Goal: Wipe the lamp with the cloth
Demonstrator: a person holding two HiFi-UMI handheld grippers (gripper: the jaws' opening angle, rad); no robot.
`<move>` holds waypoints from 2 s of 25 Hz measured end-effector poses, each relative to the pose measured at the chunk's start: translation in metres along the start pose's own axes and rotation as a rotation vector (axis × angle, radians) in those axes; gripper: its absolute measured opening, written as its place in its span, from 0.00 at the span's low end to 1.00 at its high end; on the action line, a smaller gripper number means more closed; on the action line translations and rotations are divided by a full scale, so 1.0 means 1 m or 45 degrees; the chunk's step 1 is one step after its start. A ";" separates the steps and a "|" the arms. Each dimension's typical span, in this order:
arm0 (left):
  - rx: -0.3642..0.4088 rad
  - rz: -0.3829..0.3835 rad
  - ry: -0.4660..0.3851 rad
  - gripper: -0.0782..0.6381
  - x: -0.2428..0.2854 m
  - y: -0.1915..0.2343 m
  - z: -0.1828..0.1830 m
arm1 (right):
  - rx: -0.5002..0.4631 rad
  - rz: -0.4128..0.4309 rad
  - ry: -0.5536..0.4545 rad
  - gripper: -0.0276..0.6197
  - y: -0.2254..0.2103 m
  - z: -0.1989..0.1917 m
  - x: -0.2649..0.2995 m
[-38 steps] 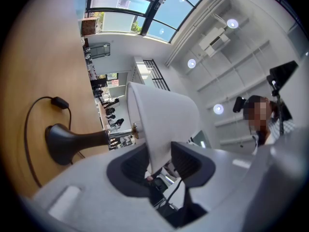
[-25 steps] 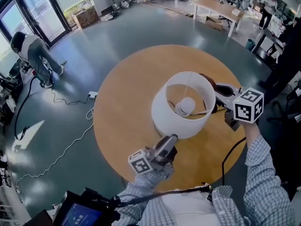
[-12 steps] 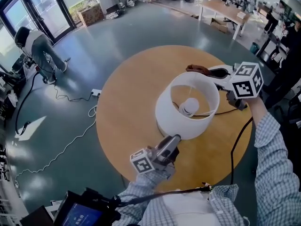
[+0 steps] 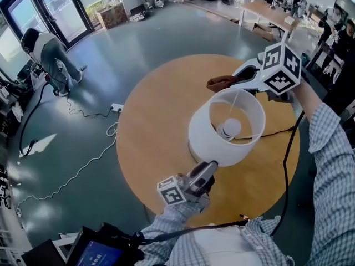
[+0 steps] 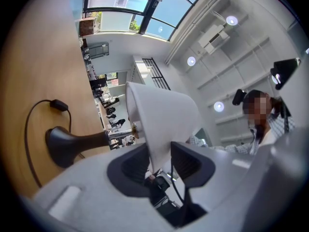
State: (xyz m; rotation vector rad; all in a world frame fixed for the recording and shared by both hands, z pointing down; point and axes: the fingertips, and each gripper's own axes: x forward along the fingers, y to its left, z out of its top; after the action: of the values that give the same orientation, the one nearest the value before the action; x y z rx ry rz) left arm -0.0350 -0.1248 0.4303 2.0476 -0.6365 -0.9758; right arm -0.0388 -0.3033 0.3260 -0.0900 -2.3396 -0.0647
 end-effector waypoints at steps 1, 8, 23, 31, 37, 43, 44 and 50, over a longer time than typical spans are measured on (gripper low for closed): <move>0.000 0.000 0.001 0.30 0.000 0.000 -0.001 | -0.033 0.018 0.039 0.13 0.001 0.002 0.003; 0.002 0.000 0.005 0.30 -0.003 0.002 -0.003 | -0.210 0.106 0.217 0.13 0.009 0.025 0.026; -0.006 0.007 0.022 0.30 0.006 0.008 -0.004 | -0.832 0.161 0.607 0.13 0.044 0.056 0.058; -0.026 0.007 0.022 0.30 0.004 0.012 -0.006 | -1.274 0.176 0.681 0.13 0.103 0.069 0.066; -0.018 0.013 0.031 0.30 0.002 0.012 -0.004 | -1.520 0.113 0.649 0.13 0.140 0.068 0.069; -0.039 0.002 0.029 0.30 0.005 0.013 -0.004 | -1.791 -0.164 0.532 0.13 0.162 0.067 0.054; -0.038 0.001 0.033 0.30 0.004 0.014 -0.004 | -1.825 -0.240 0.492 0.13 0.166 0.070 0.052; -0.038 -0.005 0.046 0.30 0.004 0.014 -0.002 | -1.746 -0.459 0.382 0.13 0.187 0.051 0.031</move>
State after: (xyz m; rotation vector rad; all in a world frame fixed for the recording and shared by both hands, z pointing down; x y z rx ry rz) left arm -0.0328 -0.1352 0.4410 2.0362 -0.5958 -0.9432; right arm -0.0808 -0.1121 0.3169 -0.2931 -1.5886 -1.6891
